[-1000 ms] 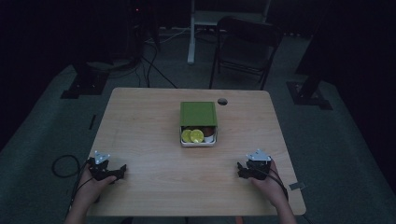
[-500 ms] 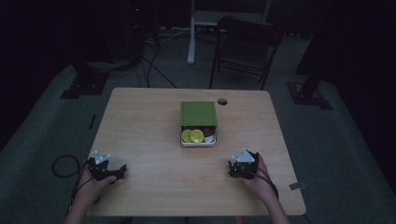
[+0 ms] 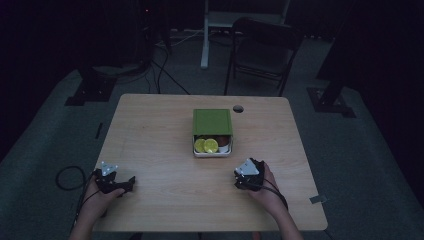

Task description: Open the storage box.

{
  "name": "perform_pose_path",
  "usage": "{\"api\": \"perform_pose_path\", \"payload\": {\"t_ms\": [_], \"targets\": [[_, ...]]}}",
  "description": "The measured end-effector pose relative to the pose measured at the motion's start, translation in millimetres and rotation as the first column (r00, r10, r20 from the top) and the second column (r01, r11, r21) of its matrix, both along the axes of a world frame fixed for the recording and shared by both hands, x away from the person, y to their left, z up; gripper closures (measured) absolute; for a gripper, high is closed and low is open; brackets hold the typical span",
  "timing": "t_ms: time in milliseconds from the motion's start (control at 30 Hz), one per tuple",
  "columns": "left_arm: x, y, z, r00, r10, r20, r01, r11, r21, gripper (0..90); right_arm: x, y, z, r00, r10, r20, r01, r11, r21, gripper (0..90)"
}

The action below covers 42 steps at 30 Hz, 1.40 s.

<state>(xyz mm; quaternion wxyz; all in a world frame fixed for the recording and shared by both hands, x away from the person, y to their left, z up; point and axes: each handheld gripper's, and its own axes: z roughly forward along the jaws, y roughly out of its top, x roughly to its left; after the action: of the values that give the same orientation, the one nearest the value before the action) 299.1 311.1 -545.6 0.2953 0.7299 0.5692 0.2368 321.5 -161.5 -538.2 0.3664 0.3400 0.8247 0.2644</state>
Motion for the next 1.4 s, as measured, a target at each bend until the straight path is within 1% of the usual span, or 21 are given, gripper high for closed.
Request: {"api": "perform_pose_path", "payload": {"t_ms": [100, 233, 267, 300, 333, 400, 533, 667, 767, 800, 833, 867, 933, 967, 1033, 1067, 1100, 1133, 1233, 1267, 1400], "targets": [[0.0, 0.0, 0.0, 1.0000, 0.000, 0.000, 0.000, 1.0000, 0.000, 8.6, 0.1, 10.0, 1.1, 0.9995, 0.030, 0.013, -0.030, 0.999, -0.024, 24.2], [0.0, 0.0, 0.0, 1.0000, 0.000, 0.000, 0.000, 1.0000, 0.000, 8.6, 0.5, 16.8, 2.4, 0.9986, 0.045, 0.030, -0.043, 0.998, -0.037, 25.0], [0.0, 0.0, 0.0, 1.0000, 0.000, 0.000, 0.000, 1.0000, 0.000, 8.6, 0.1, 21.2, 2.9, 0.9973, 0.055, 0.049, -0.052, 0.997, -0.057, 26.7], [0.0, 0.0, 0.0, 1.0000, 0.000, 0.000, 0.000, 1.0000, 0.000, 8.6, 0.1, 21.2, 2.9, 0.9973, 0.055, 0.049, -0.052, 0.997, -0.057, 26.7], [0.0, 0.0, 0.1, 1.0000, 0.001, -0.001, -0.001, 1.0000, 0.001, 8.6, -0.2, 25.4, 3.0, 0.9951, 0.074, 0.066, -0.069, 0.995, -0.073, 27.7], [0.0, 0.0, 0.1, 1.0000, 0.000, -0.001, 0.000, 1.0000, 0.001, 8.6, -0.6, 27.4, 3.0, 0.9943, 0.082, 0.068, -0.077, 0.994, -0.078, 27.8], [0.0, 0.0, 0.1, 1.0000, 0.000, -0.001, 0.000, 1.0000, 0.000, 8.6, -1.8, 34.5, 2.6, 0.9889, 0.120, 0.088, -0.110, 0.988, -0.112, 29.9], [0.0, 0.0, 0.1, 1.0000, 0.000, -0.001, 0.000, 1.0000, 0.001, 8.6, -3.3, 41.5, 3.1, 0.9759, 0.177, 0.128, -0.153, 0.972, -0.176, 32.7], [0.0, 0.0, 0.1, 1.0000, 0.000, -0.001, 0.000, 1.0000, 0.001, 8.6, -3.5, 48.3, 3.6, 0.9686, 0.199, 0.149, -0.166, 0.964, -0.209, 34.3], [0.0, 0.0, 0.0, 1.0000, 0.000, 0.000, 0.000, 1.0000, 0.000, 8.6, -3.5, 48.3, 3.6, 0.9686, 0.199, 0.149, -0.166, 0.964, -0.209, 34.3], [0.0, 0.0, 0.1, 1.0000, 0.000, -0.001, 0.000, 1.0000, 0.001, 8.6, -3.0, 51.2, 4.2, 0.9636, 0.210, 0.166, -0.169, 0.959, -0.230, 36.3], [0.0, 0.0, 0.0, 1.0000, 0.000, -0.001, 0.000, 1.0000, 0.000, 8.6, -3.0, 51.2, 4.2, 0.9636, 0.210, 0.166, -0.169, 0.959, -0.230, 36.3], [0.0, 0.0, 0.0, 1.0000, 0.000, 0.000, 0.000, 1.0000, 0.000, 8.6, -1.8, 55.0, 5.5, 0.9565, 0.221, 0.191, -0.168, 0.952, -0.257, 39.7], [0.0, 0.0, 0.1, 1.0000, 0.000, -0.001, 0.000, 1.0000, 0.001, 8.6, -1.8, 55.0, 5.5, 0.9565, 0.221, 0.191, -0.168, 0.952, -0.257, 39.7], [0.0, 0.0, 0.1, 1.0000, 0.000, -0.001, 0.000, 1.0000, 0.001, 8.6, -1.0, 57.5, 6.3, 0.9519, 0.230, 0.202, -0.168, 0.944, -0.284, 40.5], [0.0, 0.0, 0.1, 1.0000, 0.000, -0.001, 0.000, 1.0000, 0.001, 8.6, -0.2, 59.9, 7.0, 0.9459, 0.243, 0.215, -0.174, 0.938, -0.299, 41.9], [0.0, 0.0, 0.1, 1.0000, 0.000, -0.001, 0.000, 1.0000, 0.000, 8.6, -0.2, 59.9, 7.0, 0.9459, 0.243, 0.215, -0.174, 0.938, -0.299, 41.9], [0.0, 0.1, -0.1, 1.0000, 0.000, 0.001, 0.000, 1.0000, -0.001, 8.6, 0.8, 62.1, 6.8, 0.9411, 0.258, 0.219, -0.180, 0.930, -0.320, 42.9], [0.0, 0.1, -0.1, 1.0000, -0.001, 0.001, 0.001, 1.0000, -0.001, 8.6, 1.3, 63.2, 6.3, 0.9408, 0.260, 0.218, -0.180, 0.928, -0.327, 42.9], [0.0, 0.1, -0.1, 1.0000, 0.000, 0.001, 0.000, 1.0000, -0.001, 8.6, 3.5, 64.9, 5.4, 0.9375, 0.272, 0.216, -0.185, 0.917, -0.354, 43.8], [0.0, 0.1, -0.1, 1.0000, -0.001, 0.001, 0.001, 1.0000, -0.001, 8.6, 7.5, 67.7, 4.9, 0.9361, 0.273, 0.221, -0.180, 0.913, -0.367, 46.8]]}}
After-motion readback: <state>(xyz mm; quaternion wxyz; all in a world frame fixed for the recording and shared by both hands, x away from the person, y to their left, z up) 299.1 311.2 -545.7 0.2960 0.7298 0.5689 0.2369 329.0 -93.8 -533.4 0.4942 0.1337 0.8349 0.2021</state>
